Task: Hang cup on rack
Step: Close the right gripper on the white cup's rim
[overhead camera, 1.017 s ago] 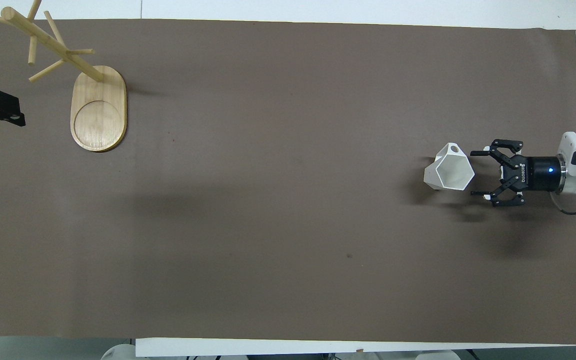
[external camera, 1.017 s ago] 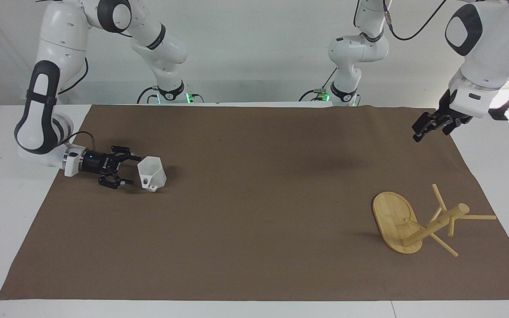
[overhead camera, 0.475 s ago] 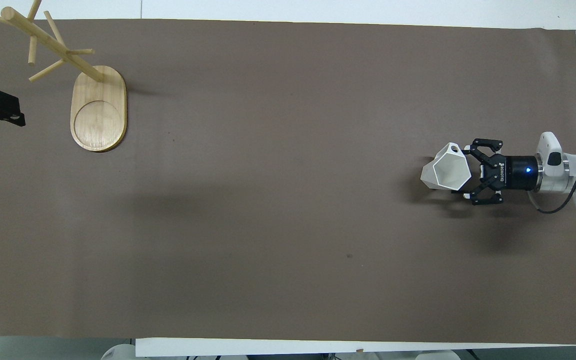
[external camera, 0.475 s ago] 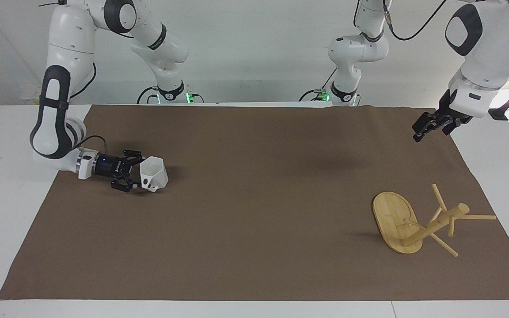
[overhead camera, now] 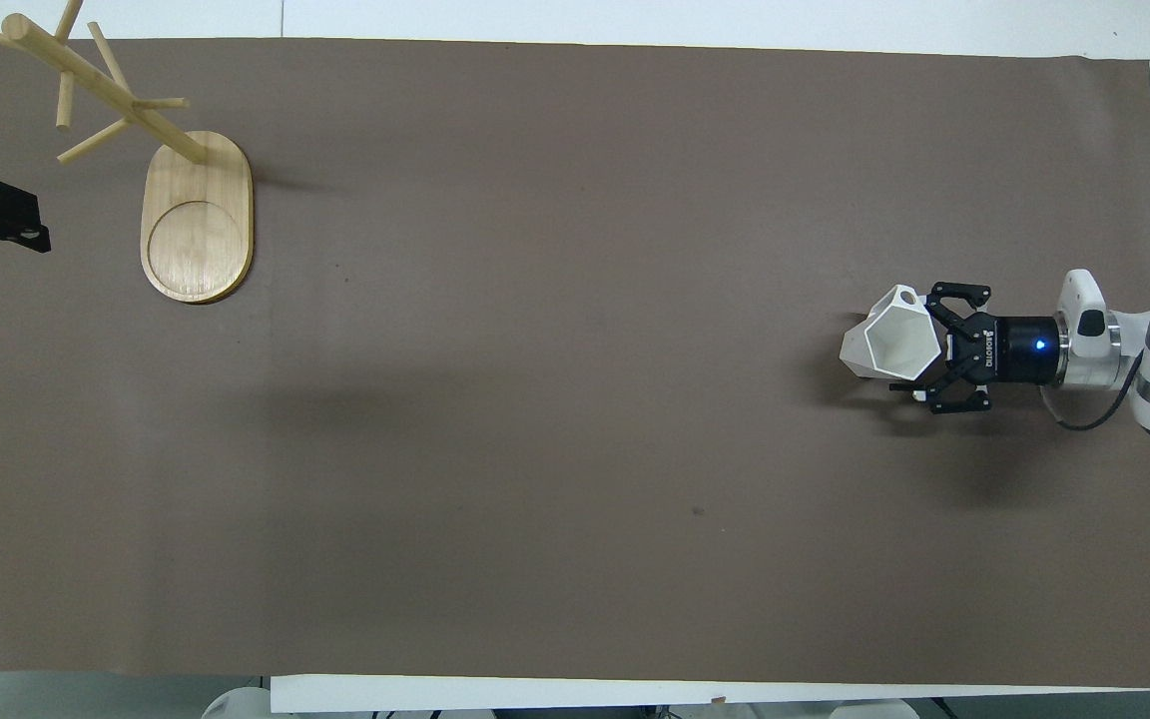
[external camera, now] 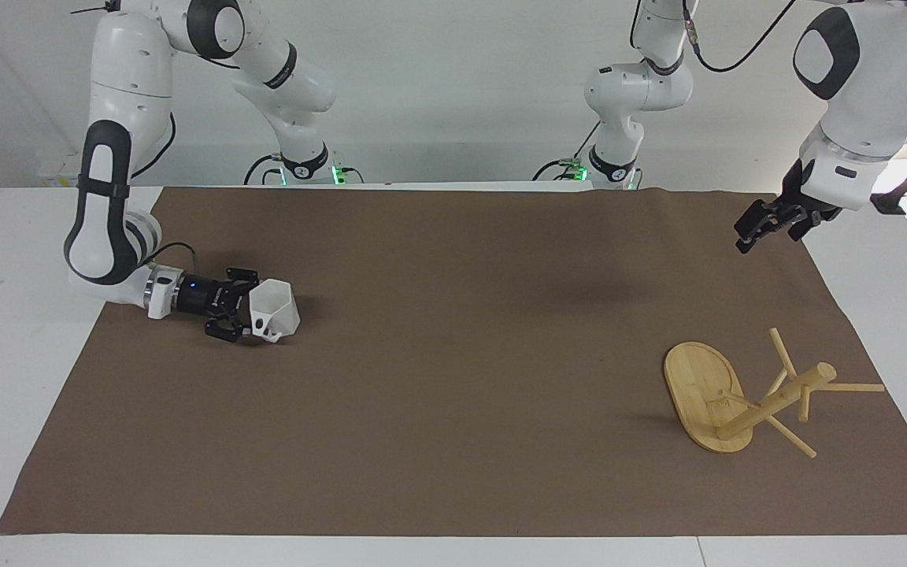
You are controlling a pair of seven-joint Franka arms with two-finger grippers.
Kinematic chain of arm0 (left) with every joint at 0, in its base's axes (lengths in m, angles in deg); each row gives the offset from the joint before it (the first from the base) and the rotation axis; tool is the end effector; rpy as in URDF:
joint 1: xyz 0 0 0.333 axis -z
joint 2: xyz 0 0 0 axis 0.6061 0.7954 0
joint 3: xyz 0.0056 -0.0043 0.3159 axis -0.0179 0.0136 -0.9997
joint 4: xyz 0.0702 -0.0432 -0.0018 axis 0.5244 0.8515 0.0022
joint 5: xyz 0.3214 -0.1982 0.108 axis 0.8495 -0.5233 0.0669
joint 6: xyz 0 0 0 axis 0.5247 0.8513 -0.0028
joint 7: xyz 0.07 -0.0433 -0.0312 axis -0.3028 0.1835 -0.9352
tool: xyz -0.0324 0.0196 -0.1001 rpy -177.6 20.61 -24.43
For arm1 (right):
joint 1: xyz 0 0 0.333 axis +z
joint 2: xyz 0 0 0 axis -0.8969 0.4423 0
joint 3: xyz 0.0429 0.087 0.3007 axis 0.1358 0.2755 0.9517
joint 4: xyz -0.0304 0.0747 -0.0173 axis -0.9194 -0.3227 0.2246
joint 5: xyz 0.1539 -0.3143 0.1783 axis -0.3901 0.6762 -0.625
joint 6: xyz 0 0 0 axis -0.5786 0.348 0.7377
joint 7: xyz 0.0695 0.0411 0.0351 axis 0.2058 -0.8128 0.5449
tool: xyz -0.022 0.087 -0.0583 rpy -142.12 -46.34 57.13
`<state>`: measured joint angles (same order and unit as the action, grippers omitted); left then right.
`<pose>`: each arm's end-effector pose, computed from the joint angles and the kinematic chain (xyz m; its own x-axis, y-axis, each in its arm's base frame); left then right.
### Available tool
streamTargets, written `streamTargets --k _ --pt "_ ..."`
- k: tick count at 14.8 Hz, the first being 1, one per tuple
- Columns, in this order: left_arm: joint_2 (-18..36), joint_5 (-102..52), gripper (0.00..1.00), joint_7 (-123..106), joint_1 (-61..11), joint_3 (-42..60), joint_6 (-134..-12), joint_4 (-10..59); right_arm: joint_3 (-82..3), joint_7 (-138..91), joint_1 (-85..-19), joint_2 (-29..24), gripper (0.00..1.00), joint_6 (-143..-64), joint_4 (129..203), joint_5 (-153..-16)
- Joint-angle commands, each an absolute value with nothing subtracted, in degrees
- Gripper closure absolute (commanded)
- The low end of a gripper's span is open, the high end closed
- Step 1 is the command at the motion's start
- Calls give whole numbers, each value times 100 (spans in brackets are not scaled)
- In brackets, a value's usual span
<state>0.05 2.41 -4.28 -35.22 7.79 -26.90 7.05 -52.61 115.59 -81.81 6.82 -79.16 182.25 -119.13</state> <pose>0.5629 -0.0373 0.5991 0.9929 0.1184 -0.0093 0.1180 -0.9923 -0.0386 0.5098 -0.1226 0.2171 0.0304 0.3261 0.9449 0.9975 -0.0705 -0.0077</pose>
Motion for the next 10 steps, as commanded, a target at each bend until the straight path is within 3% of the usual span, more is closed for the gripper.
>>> streamTargets --k 1,4,5,6,8,10 --pt "-102 354 0 -383 -3564 814 -2668 837 -5255 11808 -8045 549 0 -8035 18424 -12176" --pt "-102 354 0 -383 -3564 814 -2668 837 -5246 11940 -8019 549 0 -8026 18398 -12167" --pt "-111 354 0 -383 -3564 814 -2668 837 -5220 11949 -7975 549 7 -7992 18372 -12132" --pt "-102 354 0 -383 -3564 814 -2668 837 -5219 11949 -7844 549 35 -7930 18346 -12132" --pt "-111 354 0 -383 -3564 814 -2668 837 -5158 11853 -7712 523 67 -7851 18276 -12184" --pt "-111 354 0 -383 -3564 814 -2668 837 -4860 11084 -7440 243 68 -7929 18126 -12194"
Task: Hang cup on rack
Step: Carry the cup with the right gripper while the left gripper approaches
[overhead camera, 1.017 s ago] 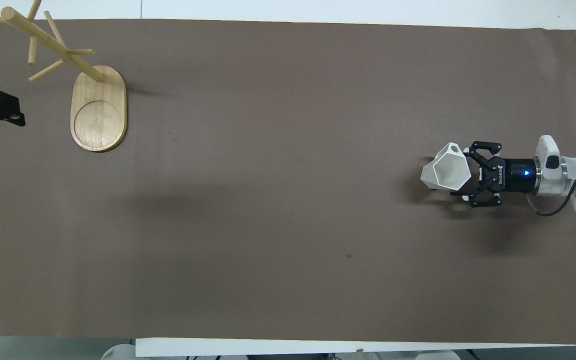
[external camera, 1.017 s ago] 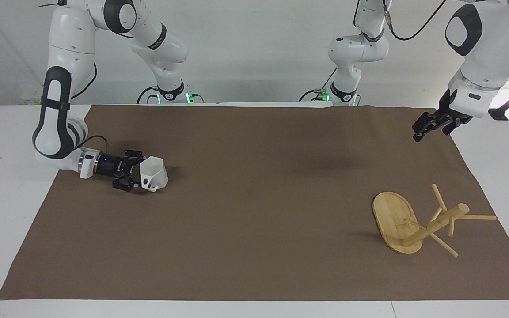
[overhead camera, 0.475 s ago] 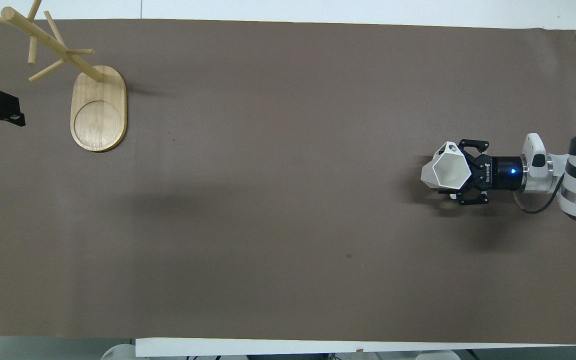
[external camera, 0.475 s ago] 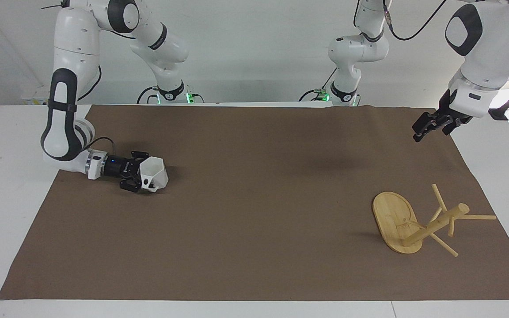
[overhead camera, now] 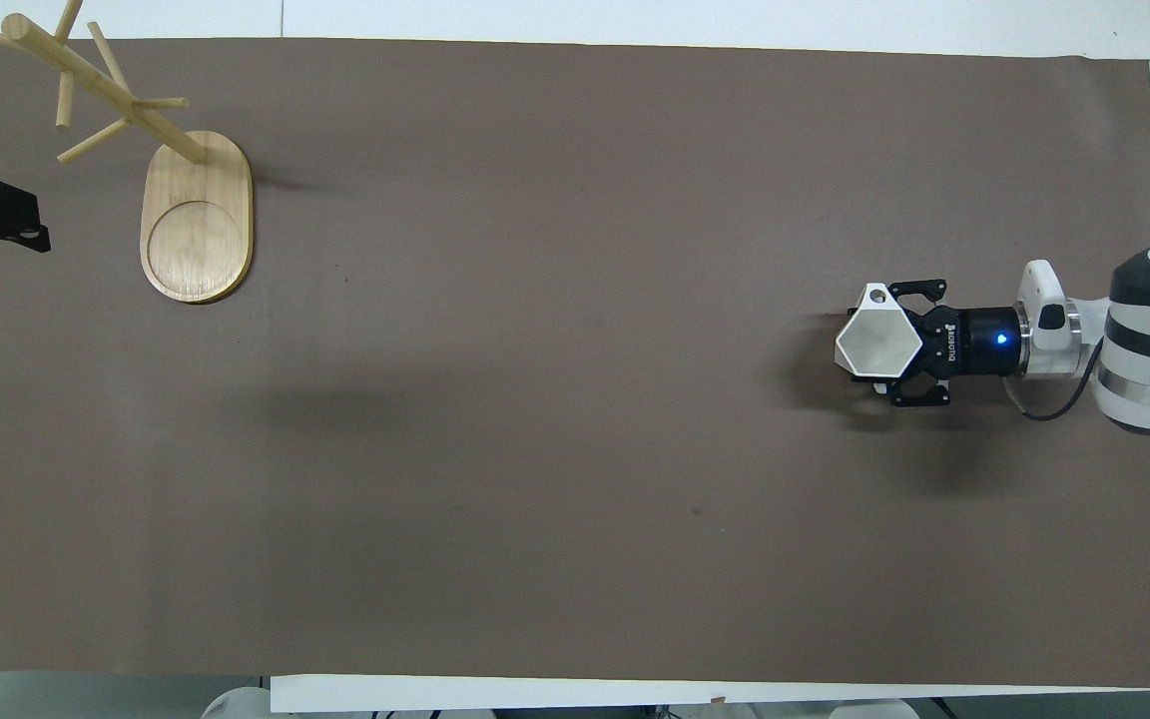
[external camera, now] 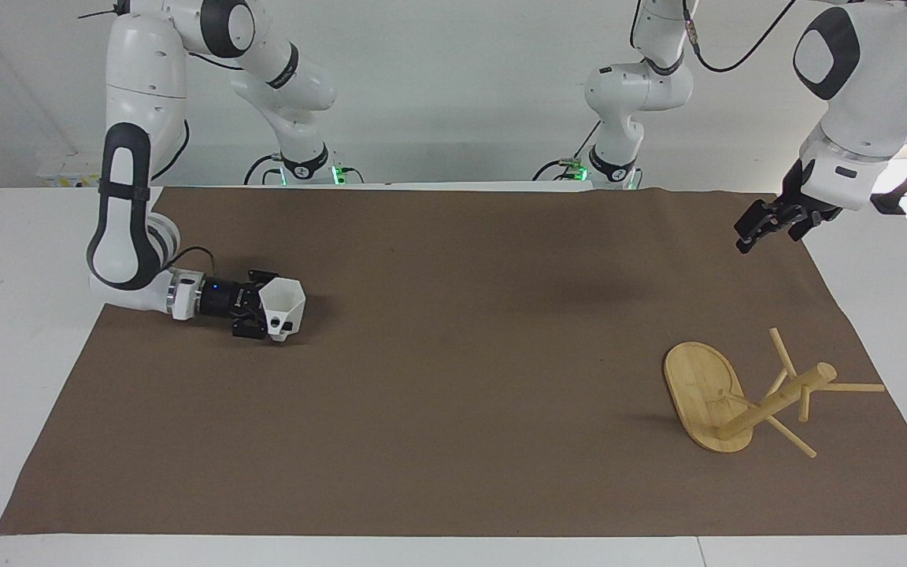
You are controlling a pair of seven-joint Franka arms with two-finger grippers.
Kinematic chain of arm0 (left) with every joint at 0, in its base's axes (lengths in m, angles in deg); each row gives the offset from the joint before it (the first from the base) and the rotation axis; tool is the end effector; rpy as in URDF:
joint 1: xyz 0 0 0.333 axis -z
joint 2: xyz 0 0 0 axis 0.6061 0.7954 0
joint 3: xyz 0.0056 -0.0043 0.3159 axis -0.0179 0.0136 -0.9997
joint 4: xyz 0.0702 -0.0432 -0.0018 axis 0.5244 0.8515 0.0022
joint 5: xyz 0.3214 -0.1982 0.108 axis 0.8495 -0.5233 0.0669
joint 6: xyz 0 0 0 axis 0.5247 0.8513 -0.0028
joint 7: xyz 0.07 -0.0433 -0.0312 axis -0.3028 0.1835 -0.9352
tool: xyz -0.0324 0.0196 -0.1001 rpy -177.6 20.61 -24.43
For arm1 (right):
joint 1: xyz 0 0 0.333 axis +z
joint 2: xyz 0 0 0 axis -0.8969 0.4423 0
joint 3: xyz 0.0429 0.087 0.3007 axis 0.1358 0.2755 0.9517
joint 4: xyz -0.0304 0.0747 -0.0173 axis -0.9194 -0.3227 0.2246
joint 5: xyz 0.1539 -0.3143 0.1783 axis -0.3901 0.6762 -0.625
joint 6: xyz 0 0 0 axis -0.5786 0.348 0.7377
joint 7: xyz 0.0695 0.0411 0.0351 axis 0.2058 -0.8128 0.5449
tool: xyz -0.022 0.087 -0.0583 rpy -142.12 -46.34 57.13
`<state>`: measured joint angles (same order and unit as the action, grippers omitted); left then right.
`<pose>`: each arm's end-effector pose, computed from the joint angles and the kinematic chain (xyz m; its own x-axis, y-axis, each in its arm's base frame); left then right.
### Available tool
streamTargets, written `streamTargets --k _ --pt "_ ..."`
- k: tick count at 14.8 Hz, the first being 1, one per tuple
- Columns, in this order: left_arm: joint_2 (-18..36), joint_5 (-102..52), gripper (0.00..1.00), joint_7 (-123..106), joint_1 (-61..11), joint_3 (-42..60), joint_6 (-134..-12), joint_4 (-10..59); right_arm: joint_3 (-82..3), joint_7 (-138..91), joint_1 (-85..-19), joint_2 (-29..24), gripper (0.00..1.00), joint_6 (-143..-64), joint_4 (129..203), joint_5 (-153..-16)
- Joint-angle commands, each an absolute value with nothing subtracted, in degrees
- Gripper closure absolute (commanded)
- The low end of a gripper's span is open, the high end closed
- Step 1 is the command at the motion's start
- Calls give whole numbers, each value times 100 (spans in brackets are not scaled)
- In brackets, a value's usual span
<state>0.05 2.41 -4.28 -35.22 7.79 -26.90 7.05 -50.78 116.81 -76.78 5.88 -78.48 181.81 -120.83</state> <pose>0.5629 -0.0373 0.5991 0.9929 0.1184 -0.0093 0.1180 -0.9923 -0.0386 0.5271 -0.0601 0.2311 -0.0518 0.2951 0.9541 0.9984 0.0350 0.0433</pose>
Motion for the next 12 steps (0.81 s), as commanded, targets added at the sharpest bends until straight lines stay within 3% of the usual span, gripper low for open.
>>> streamTargets --k 1,4,7,8,12 --pt "-102 354 0 -383 -3564 814 -2660 837 -4694 10540 -7125 102 68 -8051 18082 -12281" --pt "-102 354 0 -383 -3564 814 -2660 837 -4578 9448 -5879 -389 68 -9121 18003 -13254" --pt "-102 354 0 -383 -3476 823 -2712 828 -4578 8138 -4297 -900 68 -10973 17915 -14212" --pt "-94 337 0 -418 -3406 849 -2721 819 -4578 7839 -3857 -953 68 -11606 17749 -14450" --pt "-181 310 0 -1083 -2679 876 -2861 959 -4551 7634 -2862 -805 68 -12813 17301 -15234"
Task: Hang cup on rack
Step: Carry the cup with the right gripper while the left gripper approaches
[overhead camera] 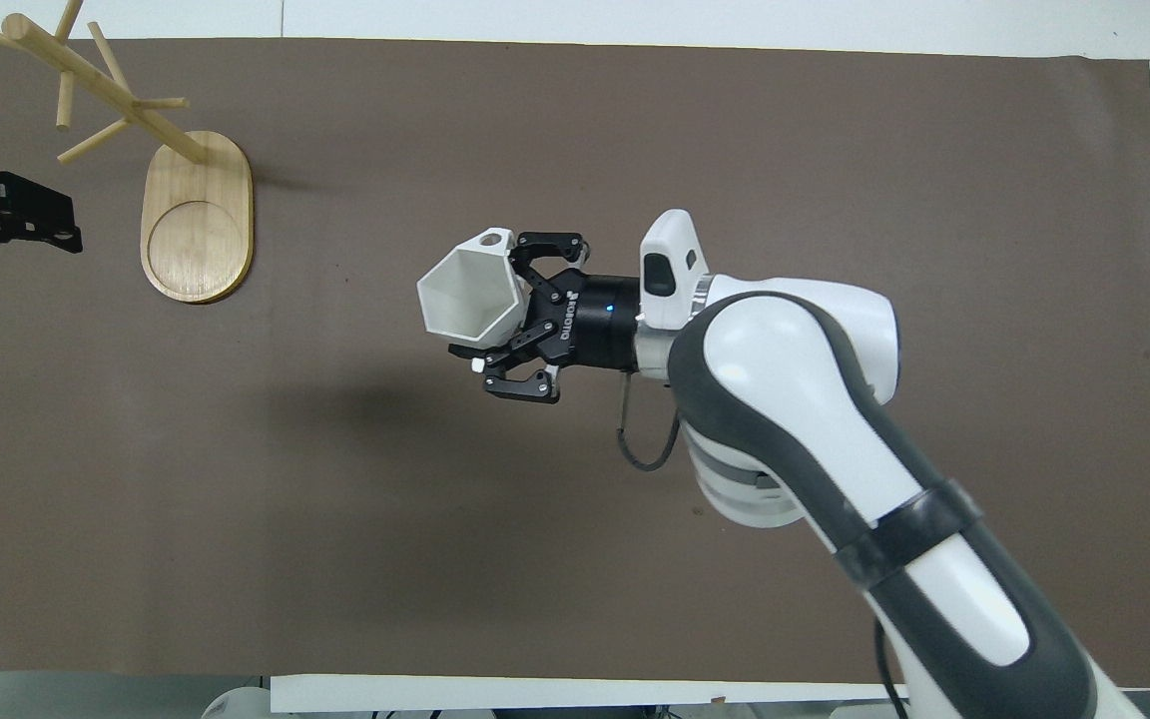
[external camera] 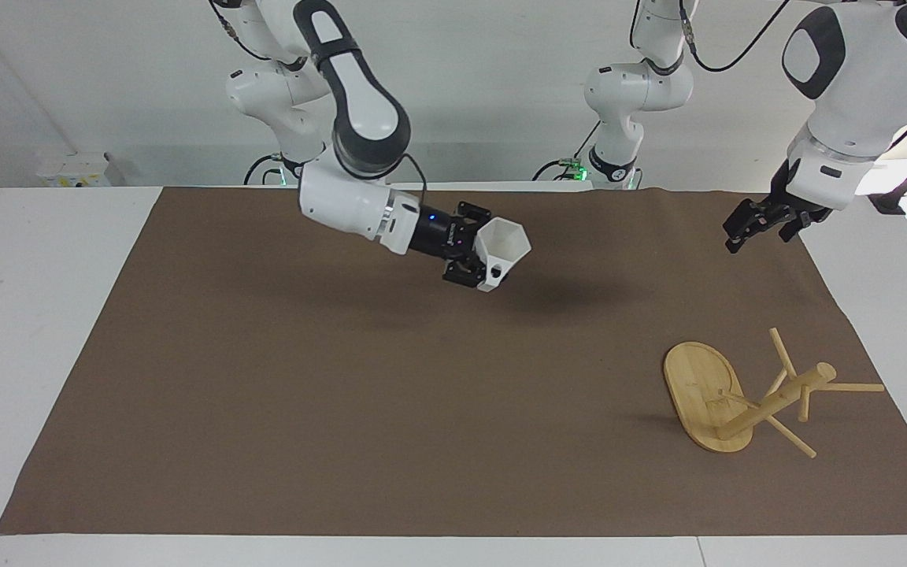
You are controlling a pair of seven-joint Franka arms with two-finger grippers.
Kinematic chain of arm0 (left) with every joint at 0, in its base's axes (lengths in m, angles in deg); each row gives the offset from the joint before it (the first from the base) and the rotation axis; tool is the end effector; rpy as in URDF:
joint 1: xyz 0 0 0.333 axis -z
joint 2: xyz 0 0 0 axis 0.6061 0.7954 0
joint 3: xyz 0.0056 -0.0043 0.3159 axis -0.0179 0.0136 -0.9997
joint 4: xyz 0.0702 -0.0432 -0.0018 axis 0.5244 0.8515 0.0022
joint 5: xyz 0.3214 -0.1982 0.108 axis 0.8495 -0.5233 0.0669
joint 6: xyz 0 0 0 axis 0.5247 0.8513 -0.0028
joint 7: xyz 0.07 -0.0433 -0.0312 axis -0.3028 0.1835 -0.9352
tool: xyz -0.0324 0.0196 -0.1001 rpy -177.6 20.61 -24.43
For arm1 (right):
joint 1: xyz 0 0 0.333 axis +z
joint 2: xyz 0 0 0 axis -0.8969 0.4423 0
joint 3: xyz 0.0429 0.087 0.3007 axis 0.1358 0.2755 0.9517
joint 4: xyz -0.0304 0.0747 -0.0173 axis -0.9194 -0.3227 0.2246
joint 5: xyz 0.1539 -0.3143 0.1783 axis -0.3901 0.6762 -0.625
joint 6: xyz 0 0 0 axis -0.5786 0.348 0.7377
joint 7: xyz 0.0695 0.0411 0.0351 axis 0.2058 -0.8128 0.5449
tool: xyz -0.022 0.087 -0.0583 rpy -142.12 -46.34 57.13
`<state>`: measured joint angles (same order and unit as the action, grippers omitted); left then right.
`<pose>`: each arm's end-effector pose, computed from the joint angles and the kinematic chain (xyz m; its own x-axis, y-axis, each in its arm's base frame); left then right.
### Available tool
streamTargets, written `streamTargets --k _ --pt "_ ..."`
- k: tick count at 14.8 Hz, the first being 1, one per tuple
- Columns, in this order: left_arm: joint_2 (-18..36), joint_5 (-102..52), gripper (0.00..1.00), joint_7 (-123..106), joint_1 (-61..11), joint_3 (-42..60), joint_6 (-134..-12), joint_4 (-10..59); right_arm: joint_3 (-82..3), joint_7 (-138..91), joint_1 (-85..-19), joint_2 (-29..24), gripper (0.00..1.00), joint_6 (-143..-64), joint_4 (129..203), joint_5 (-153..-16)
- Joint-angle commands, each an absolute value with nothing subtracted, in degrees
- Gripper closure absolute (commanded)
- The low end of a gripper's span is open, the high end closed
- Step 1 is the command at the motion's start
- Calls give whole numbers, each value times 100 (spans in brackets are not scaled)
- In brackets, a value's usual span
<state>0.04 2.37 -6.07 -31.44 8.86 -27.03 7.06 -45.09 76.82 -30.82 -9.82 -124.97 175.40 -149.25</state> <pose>0.5579 -0.0847 0.5993 0.9979 0.0652 -0.0061 0.0649 -0.9972 -0.0372 0.5043 0.3549 0.4367 0.1826 0.3029 0.9354 0.9664 -0.2301 -0.1142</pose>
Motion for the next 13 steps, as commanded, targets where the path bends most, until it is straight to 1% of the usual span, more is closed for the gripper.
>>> streamTargets --k 1,4,5,8,13 --pt "-199 310 0 -1312 -2450 876 -3123 1012 -4551 7634 -2659 -769 68 -13103 17221 -15243" --pt "-208 127 0 -1797 -1790 885 -3363 1066 -4551 7625 -2368 -708 68 -13536 17194 -15235" --pt "-216 -153 0 -1859 -1649 885 -3406 1065 -4551 7634 -2350 -699 68 -13581 17194 -15235" --pt "-243 -270 0 -2026 -1280 885 -3600 1179 -4551 7643 -2341 -690 68 -13590 17194 -15217" --pt "-453 -612 0 -2035 -1209 893 -3399 1548 -4551 7625 -2350 -690 67 -13590 17194 -15217"
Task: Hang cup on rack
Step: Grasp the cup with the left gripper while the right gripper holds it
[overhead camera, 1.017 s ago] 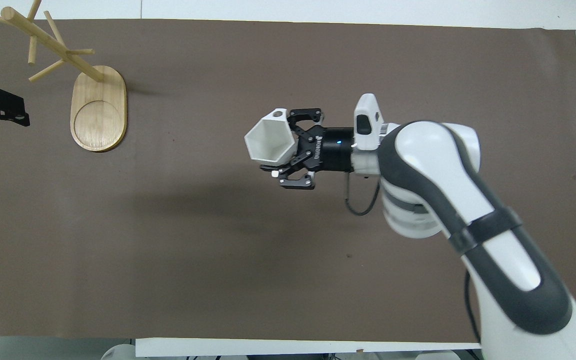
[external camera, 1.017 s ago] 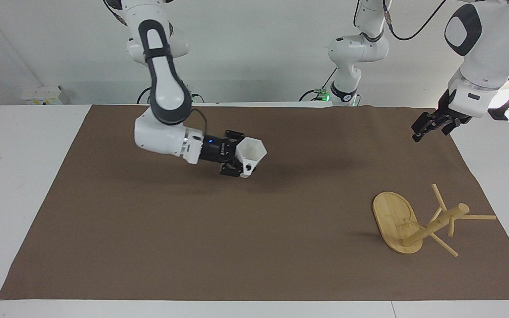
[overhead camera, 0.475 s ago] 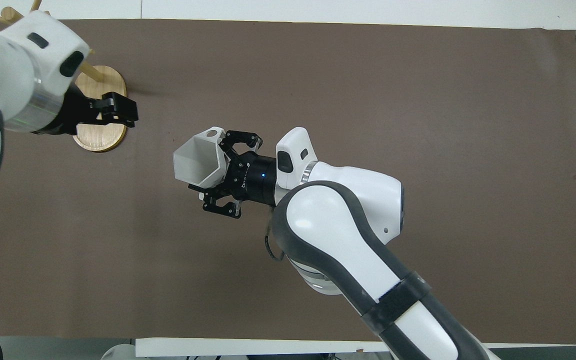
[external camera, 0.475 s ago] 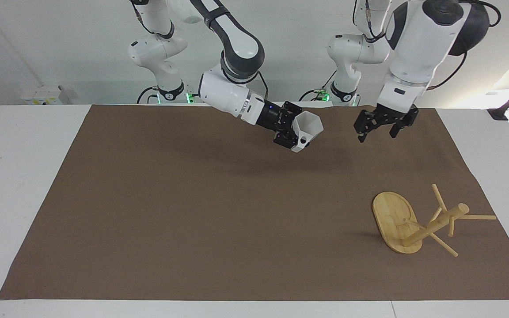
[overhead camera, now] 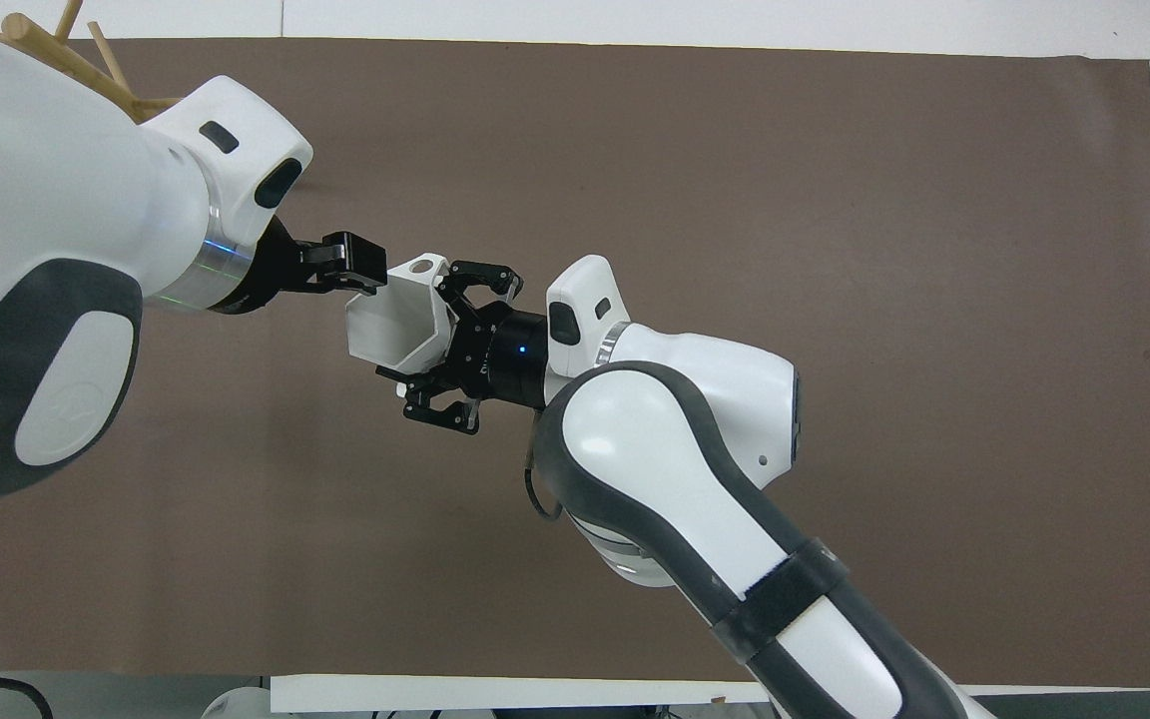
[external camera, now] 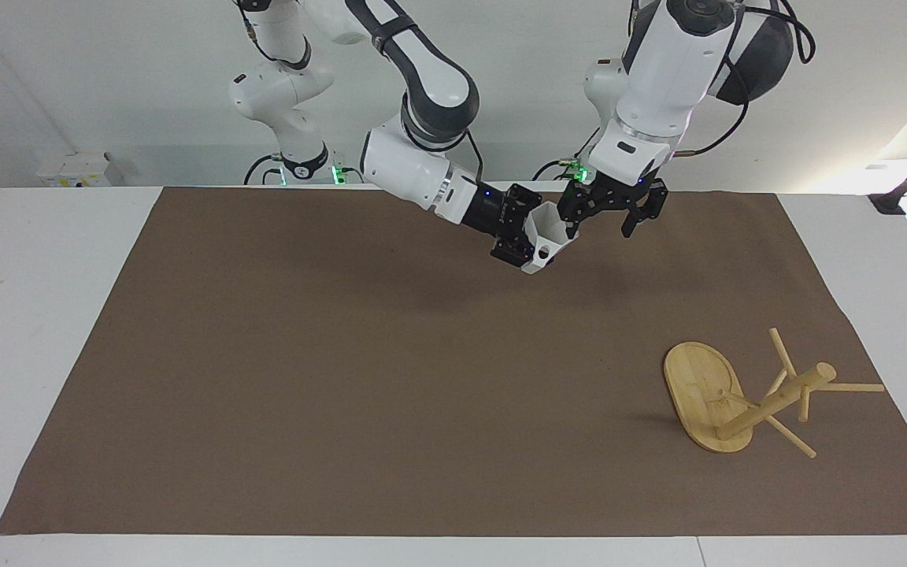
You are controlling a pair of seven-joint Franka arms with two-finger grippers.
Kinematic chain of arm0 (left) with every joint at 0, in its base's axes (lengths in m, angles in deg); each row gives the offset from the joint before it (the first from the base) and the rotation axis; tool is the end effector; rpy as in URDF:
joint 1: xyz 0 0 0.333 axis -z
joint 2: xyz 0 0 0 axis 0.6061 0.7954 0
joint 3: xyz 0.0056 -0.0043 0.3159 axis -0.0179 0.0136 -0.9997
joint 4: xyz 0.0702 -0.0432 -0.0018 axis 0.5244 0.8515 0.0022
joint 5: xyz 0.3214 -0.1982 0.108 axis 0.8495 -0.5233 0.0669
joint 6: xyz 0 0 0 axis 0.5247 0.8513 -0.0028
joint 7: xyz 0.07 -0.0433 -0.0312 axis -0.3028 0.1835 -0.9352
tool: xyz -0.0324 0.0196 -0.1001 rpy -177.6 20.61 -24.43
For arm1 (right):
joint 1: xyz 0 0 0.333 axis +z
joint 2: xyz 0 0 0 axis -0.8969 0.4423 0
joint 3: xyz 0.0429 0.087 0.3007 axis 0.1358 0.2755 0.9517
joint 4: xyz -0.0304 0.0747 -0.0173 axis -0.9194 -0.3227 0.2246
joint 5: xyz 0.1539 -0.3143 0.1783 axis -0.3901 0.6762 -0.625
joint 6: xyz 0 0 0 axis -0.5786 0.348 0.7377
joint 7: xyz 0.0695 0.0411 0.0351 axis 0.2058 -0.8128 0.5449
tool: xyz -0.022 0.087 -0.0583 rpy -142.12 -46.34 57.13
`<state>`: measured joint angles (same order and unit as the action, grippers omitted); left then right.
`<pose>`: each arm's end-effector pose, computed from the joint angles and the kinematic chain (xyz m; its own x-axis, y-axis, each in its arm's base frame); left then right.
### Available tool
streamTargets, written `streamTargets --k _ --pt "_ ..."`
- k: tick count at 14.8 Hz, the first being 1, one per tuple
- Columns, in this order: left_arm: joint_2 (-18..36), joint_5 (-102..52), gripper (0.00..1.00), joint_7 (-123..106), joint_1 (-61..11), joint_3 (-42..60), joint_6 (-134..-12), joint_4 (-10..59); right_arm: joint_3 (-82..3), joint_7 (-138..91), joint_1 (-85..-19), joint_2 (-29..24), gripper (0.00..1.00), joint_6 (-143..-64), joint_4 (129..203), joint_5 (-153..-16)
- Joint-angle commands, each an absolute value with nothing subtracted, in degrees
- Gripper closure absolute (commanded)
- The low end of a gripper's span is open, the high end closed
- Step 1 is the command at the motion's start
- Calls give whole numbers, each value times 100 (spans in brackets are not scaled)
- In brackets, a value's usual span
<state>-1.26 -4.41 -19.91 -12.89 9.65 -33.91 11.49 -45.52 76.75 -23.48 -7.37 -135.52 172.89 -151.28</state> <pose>0.4951 -0.2761 0.5861 0.9998 -0.0174 0.0085 -0.0182 -0.9953 0.0956 0.4823 0.4008 0.4297 0.1792 0.3502 0.9194 0.9543 -0.2890 -0.0759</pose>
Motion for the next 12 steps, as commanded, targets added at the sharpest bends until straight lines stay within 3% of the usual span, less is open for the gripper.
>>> streamTargets --k 1,4,5,6,7,12 --pt "-454 -639 0 -2061 -1147 893 -3381 1549 -4551 7625 -2358 -690 67 -13581 17203 -15217" --pt "-567 -814 3 -2105 -1094 902 -3380 1749 -4551 7616 -2359 -681 67 -13590 17203 -15217" --pt "-638 -823 15 -2088 -1024 893 -3450 1908 -4551 7616 -2359 -681 66 -13581 17203 -15217" --pt "-665 -850 54 -2097 -1032 893 -3485 1970 -4551 7616 -2359 -681 66 -13581 17203 -15217" --pt "-691 -937 100 -2097 -1058 893 -3451 2014 -4551 7616 -2359 -681 66 -13581 17203 -15217" --pt "-691 -982 100 -2061 -1173 885 -3968 2199 -4551 7616 -2359 -681 66 -13590 17203 -15217"
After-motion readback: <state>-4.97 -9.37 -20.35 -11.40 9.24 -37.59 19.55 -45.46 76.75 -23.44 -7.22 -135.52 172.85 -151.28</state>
